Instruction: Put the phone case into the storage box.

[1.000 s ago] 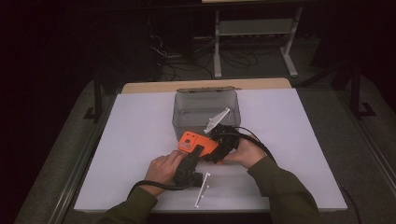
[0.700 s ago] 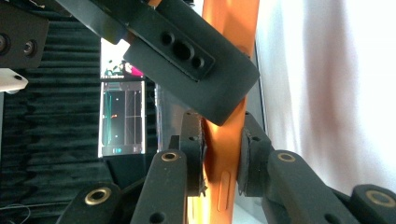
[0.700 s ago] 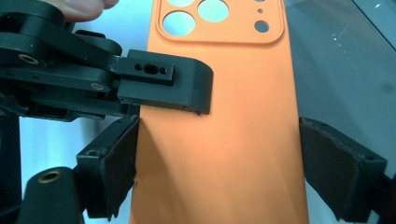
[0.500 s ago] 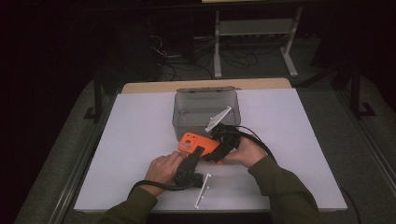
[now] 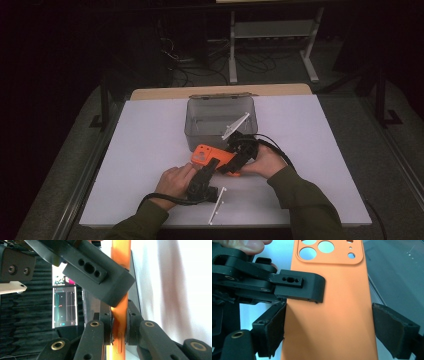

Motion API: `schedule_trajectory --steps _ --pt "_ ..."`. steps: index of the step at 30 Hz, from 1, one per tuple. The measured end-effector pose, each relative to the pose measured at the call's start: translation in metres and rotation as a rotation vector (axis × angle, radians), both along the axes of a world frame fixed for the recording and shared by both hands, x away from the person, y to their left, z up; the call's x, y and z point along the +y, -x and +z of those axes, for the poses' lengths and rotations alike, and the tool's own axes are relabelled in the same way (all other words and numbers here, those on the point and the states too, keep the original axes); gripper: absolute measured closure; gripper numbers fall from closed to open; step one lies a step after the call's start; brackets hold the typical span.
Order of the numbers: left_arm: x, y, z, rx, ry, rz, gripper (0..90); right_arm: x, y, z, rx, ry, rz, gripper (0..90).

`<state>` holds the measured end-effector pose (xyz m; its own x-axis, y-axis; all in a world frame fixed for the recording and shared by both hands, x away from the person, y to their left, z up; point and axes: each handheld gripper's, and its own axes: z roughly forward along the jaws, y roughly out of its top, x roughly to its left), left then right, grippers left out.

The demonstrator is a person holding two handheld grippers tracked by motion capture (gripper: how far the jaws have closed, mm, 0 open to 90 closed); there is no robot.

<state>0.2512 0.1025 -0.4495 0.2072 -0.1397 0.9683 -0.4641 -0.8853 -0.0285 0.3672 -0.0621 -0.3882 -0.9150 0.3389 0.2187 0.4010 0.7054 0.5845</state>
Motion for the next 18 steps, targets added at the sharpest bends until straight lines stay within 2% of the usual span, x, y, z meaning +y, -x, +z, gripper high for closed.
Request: schedule_trajectory --steps 8,15,17,18 --pt "0.0007 -0.0008 0.0009 0.009 -0.003 0.008 79.6 0.0008 0.0016 0.0005 -0.019 0.0 0.007 12.6" --pt "0.001 -0.0014 0.0 0.019 -0.011 0.011 79.7 -0.0031 0.0021 0.0057 -0.031 -0.029 0.006 12.5" --pt "0.0011 -0.0019 -0.0005 0.025 0.003 0.006 79.7 -0.0042 0.0029 0.0078 -0.036 -0.036 0.005 12.5" --pt "0.0014 -0.0012 0.0007 0.022 -0.007 0.015 79.7 -0.005 0.0034 0.0087 -0.038 -0.036 0.003 12.4"
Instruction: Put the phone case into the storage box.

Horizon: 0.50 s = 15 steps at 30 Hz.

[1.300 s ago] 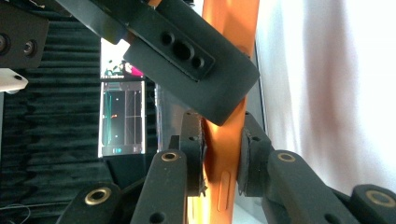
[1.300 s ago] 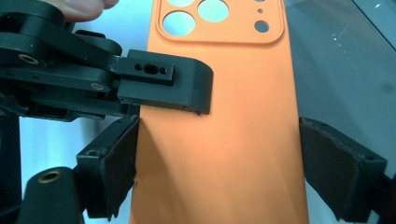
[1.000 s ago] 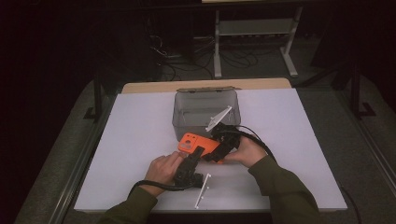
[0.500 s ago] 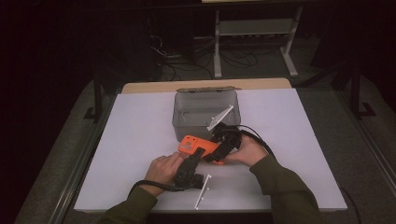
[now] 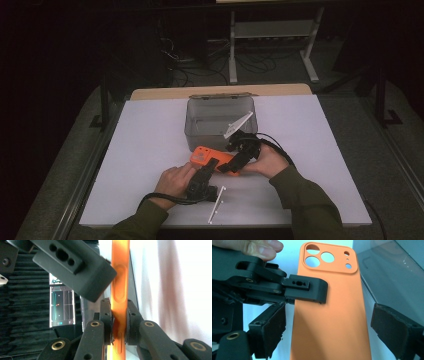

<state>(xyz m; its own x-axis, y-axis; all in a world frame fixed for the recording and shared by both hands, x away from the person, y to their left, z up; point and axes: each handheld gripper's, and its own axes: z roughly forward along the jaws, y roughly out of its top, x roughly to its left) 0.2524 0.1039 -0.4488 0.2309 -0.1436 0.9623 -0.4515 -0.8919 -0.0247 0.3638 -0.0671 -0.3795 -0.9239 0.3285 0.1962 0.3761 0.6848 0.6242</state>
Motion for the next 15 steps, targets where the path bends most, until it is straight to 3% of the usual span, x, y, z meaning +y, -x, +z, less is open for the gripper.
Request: schedule_trajectory --steps 1,15 --pt "0.0 0.0 0.0 0.004 0.015 -0.004 79.7 -0.001 0.001 0.001 0.002 -0.002 -0.003 12.3" --pt "0.003 -0.002 -0.001 0.029 0.022 0.004 79.6 -0.023 0.004 0.005 -0.035 0.003 -0.059 12.5"
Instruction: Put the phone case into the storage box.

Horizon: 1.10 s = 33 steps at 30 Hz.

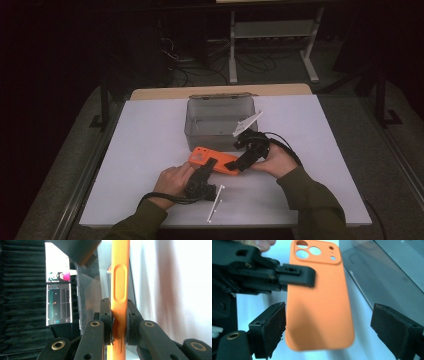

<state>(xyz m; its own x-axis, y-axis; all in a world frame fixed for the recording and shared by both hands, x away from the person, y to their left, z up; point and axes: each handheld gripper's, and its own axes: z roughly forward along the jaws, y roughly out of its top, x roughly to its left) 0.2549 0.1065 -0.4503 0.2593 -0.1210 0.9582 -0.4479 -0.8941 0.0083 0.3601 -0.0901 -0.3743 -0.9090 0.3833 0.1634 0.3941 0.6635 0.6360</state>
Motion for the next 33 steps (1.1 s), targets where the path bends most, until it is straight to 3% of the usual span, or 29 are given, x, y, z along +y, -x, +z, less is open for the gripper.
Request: schedule_trajectory --steps 7,18,26,33 --pt "0.0 0.0 0.0 0.004 -0.004 -0.001 79.6 -0.021 0.005 -0.001 -0.014 -0.006 -0.054 12.6" --pt "0.0 0.001 0.002 0.007 -0.01 0.005 79.6 -0.045 0.015 -0.008 -0.086 0.006 -0.148 9.7" --pt "0.0 0.001 0.001 0.014 -0.012 0.007 79.6 -0.07 0.026 -0.025 -0.126 0.003 -0.218 1.7" --pt "0.0 0.002 0.002 0.018 -0.01 0.007 79.6 -0.088 0.04 -0.045 -0.178 0.009 -0.285 0.5"
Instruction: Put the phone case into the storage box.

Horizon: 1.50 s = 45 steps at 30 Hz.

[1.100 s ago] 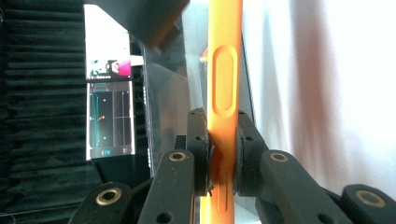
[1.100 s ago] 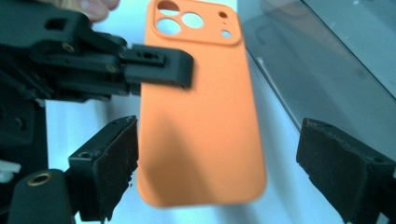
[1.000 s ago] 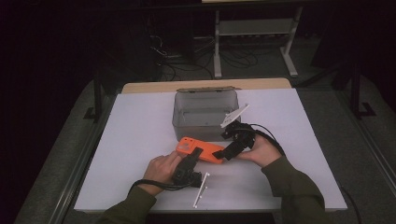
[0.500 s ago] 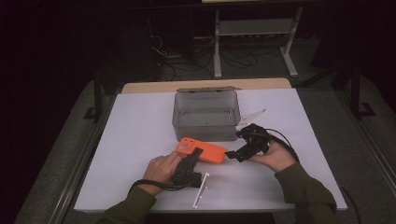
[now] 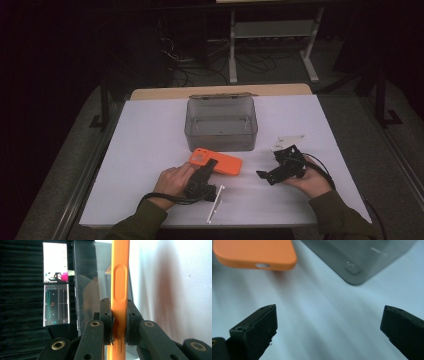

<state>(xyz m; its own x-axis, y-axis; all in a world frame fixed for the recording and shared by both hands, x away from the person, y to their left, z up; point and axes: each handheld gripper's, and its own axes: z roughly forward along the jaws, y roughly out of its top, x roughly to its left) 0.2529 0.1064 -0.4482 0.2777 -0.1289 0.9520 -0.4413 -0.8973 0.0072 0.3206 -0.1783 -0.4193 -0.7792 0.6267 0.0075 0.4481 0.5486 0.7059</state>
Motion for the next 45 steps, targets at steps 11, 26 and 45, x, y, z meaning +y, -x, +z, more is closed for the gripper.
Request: schedule_trajectory --steps 11,26,45 --pt "0.0 0.0 0.001 0.002 0.016 -0.005 79.6 -0.014 0.021 -0.018 -0.068 0.009 -0.093 0.0" --pt "0.001 -0.001 0.002 0.007 0.032 -0.006 79.6 -0.016 0.037 -0.024 -0.086 -0.043 -0.109 0.0" --pt "0.003 -0.002 0.006 0.035 0.07 -0.007 79.6 -0.006 0.038 -0.022 -0.112 -0.047 -0.091 0.0"
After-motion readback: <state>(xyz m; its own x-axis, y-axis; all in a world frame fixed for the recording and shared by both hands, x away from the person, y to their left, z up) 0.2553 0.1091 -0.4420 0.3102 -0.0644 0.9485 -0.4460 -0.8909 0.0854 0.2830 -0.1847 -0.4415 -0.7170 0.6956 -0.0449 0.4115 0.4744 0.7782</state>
